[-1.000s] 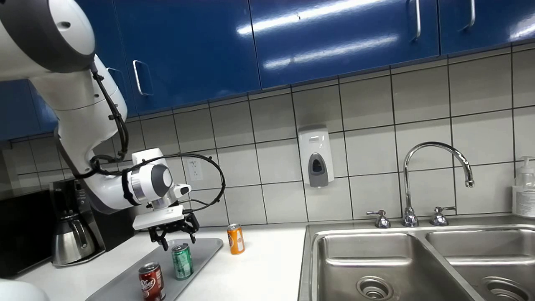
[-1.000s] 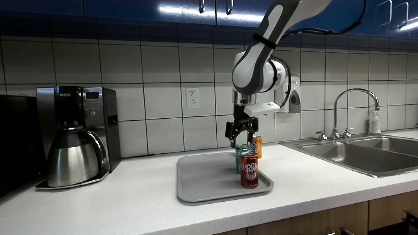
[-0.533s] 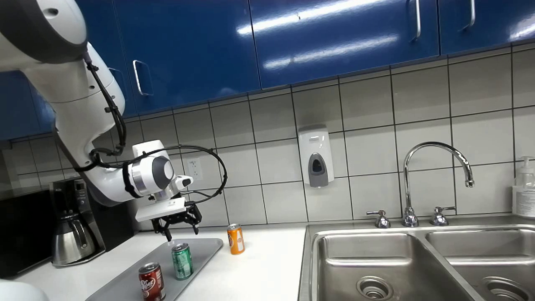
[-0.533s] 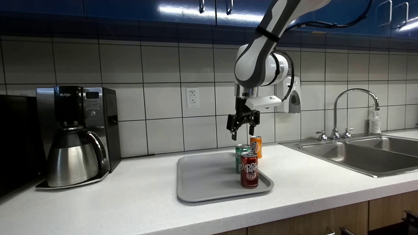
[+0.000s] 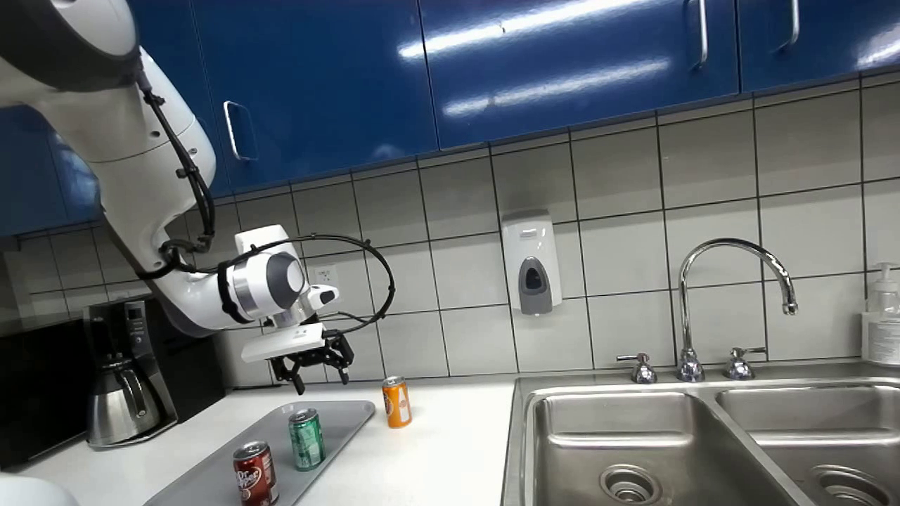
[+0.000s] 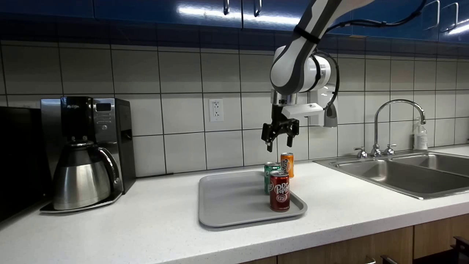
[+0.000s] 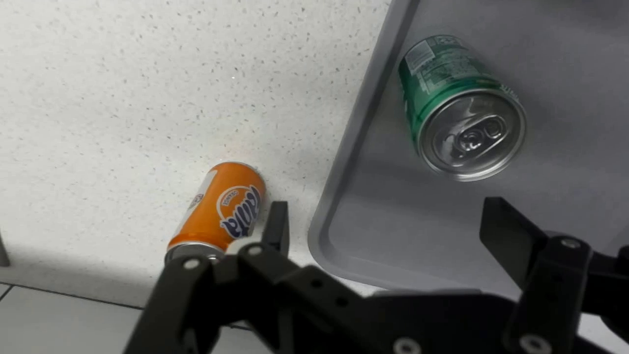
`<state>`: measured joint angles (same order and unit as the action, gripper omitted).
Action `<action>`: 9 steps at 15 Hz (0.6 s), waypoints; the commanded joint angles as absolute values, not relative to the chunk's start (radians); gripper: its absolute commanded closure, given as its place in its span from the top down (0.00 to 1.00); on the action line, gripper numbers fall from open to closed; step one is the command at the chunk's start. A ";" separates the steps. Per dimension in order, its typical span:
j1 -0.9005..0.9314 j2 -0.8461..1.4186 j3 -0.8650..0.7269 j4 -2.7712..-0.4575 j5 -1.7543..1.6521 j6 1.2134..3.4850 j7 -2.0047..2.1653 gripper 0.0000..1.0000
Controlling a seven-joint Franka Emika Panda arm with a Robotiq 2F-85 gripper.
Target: Put all the soda cans on the tray
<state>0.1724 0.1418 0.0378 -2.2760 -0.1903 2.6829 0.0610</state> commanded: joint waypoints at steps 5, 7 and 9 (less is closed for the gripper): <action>0.146 0.138 0.039 -2.275 -0.192 2.681 0.083 1.00; 0.146 0.138 0.039 -2.275 -0.192 2.681 0.085 1.00; 0.146 0.138 0.039 -2.275 -0.192 2.681 0.087 1.00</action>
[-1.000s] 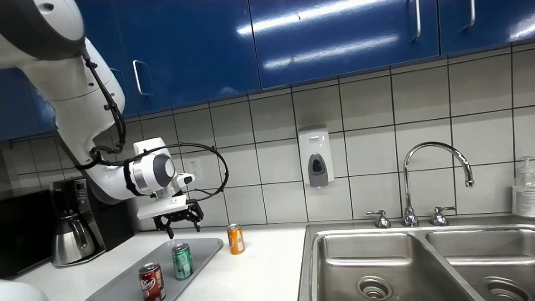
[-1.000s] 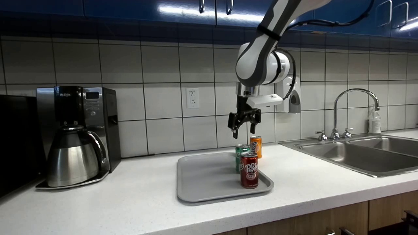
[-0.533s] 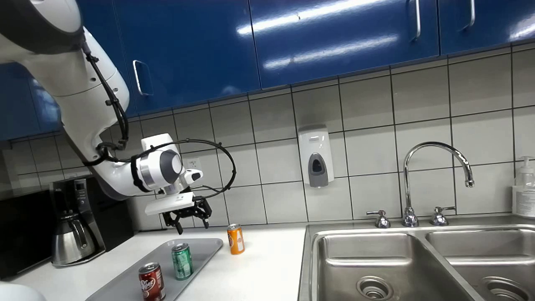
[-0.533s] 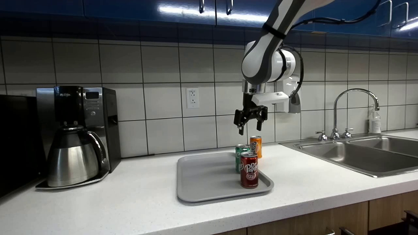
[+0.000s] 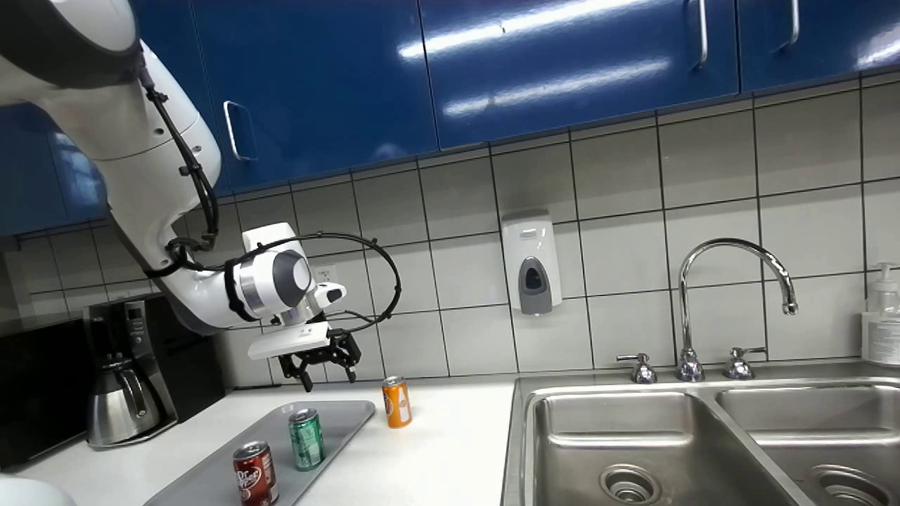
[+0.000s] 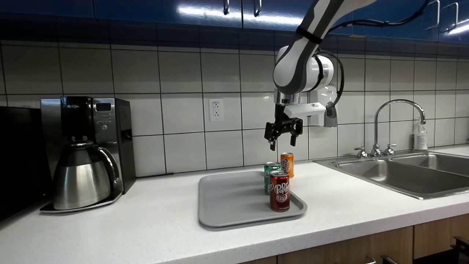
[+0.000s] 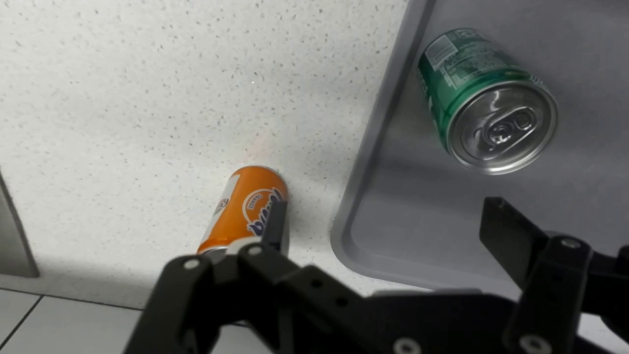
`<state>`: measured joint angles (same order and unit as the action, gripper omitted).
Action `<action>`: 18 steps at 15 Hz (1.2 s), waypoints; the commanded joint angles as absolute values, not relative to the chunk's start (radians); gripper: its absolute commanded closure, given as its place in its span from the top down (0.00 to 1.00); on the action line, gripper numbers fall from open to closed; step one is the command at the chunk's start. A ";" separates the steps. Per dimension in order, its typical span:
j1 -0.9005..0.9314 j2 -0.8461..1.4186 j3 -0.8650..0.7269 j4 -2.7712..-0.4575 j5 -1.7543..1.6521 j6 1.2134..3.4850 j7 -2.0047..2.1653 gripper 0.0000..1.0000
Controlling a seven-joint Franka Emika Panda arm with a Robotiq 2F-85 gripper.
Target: Put all the soda cans on the tray
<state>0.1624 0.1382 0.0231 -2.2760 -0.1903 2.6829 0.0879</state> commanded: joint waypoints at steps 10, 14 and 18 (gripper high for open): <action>0.148 0.156 0.018 -2.273 -0.235 2.764 0.118 1.00; 0.141 0.183 -0.001 -2.259 -0.232 2.783 0.116 1.00; 0.134 0.209 -0.025 -2.238 -0.234 2.783 0.119 1.00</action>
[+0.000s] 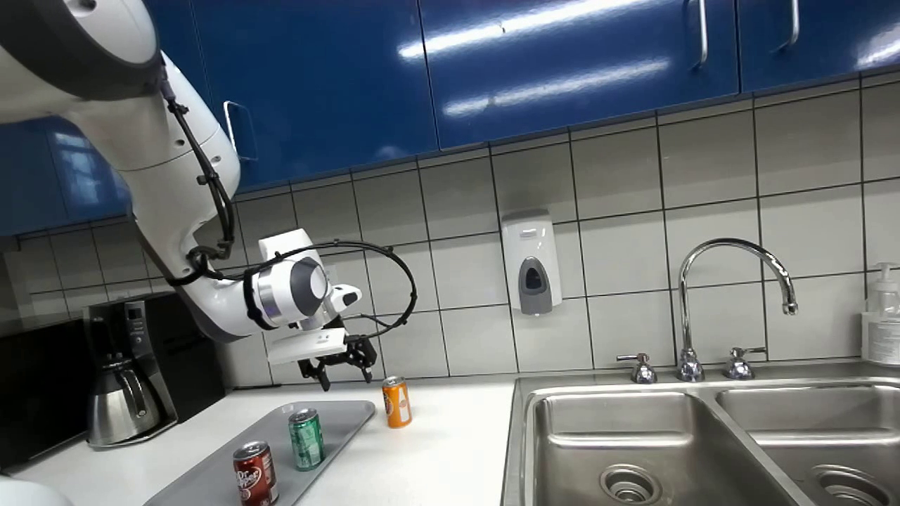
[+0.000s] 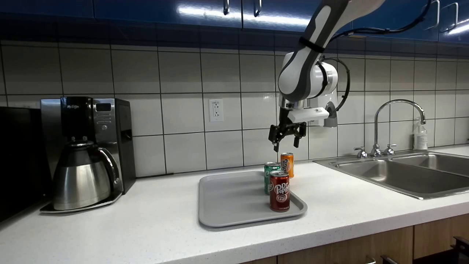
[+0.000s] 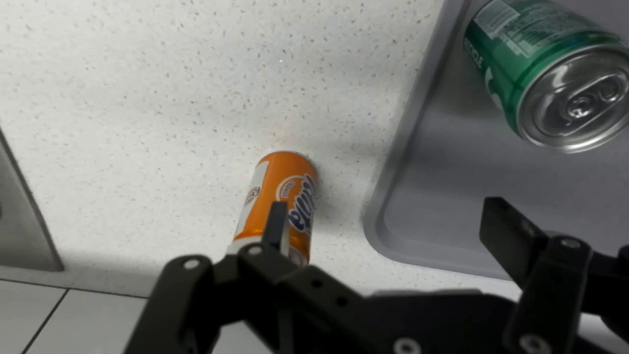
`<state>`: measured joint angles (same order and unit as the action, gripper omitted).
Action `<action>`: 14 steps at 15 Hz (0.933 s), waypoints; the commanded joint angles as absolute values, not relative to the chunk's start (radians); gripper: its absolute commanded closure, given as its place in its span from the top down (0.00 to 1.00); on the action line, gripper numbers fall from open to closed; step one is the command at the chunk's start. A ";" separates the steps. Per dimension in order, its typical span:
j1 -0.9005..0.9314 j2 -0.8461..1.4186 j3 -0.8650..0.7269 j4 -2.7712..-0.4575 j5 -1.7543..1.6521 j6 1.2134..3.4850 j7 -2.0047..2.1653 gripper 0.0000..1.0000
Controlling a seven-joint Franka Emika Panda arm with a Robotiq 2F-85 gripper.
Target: Put all the soda cans on the tray
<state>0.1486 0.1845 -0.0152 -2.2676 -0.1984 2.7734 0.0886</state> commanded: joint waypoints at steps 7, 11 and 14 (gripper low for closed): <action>0.130 0.251 -0.053 -2.191 -0.221 2.762 0.118 1.00; 0.136 0.282 -0.069 -2.159 -0.228 2.751 0.132 1.00; 0.139 0.307 -0.082 -2.133 -0.229 2.743 0.144 1.00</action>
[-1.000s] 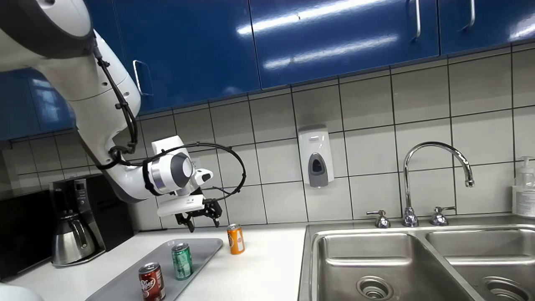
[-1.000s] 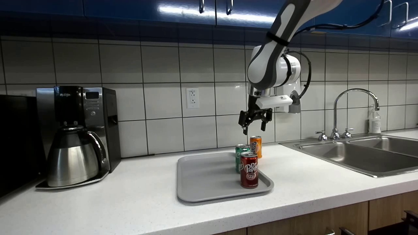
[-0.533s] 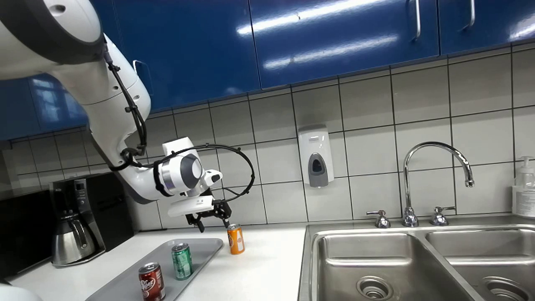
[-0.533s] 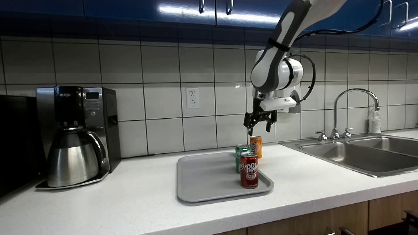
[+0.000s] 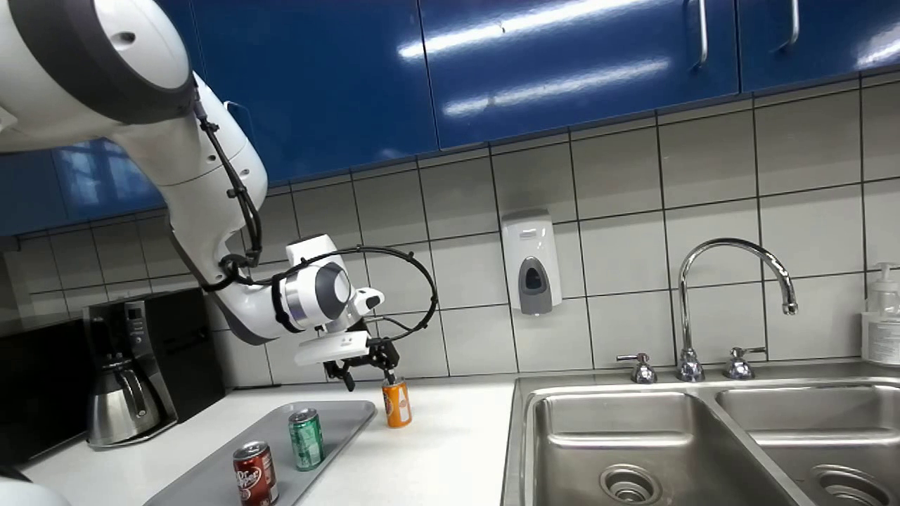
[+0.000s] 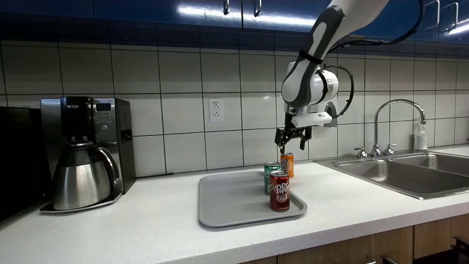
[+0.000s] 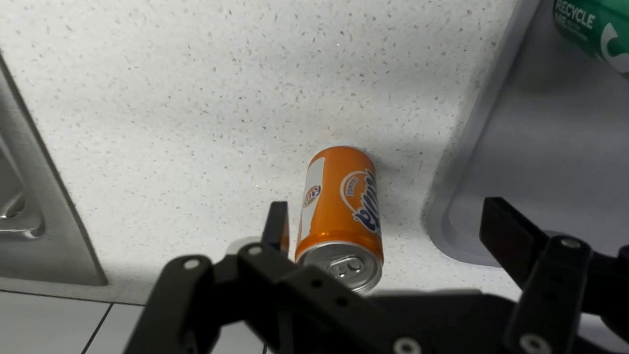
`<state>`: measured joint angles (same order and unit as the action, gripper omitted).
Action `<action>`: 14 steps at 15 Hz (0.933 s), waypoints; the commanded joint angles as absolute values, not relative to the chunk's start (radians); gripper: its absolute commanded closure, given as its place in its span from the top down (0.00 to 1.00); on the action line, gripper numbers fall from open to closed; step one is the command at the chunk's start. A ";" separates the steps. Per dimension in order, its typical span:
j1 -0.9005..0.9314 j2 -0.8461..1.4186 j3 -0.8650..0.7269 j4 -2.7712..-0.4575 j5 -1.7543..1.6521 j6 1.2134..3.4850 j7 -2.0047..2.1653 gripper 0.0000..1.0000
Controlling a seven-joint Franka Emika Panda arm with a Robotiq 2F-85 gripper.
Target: Put all the soda cans on the tray
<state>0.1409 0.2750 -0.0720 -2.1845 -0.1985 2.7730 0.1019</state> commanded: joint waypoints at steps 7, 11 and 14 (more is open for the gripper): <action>0.151 0.364 -0.111 -2.071 -0.234 2.733 0.166 1.00; 0.156 0.406 -0.119 -2.026 -0.231 2.722 0.169 1.00; 0.158 0.437 -0.121 -1.992 -0.228 2.712 0.168 1.00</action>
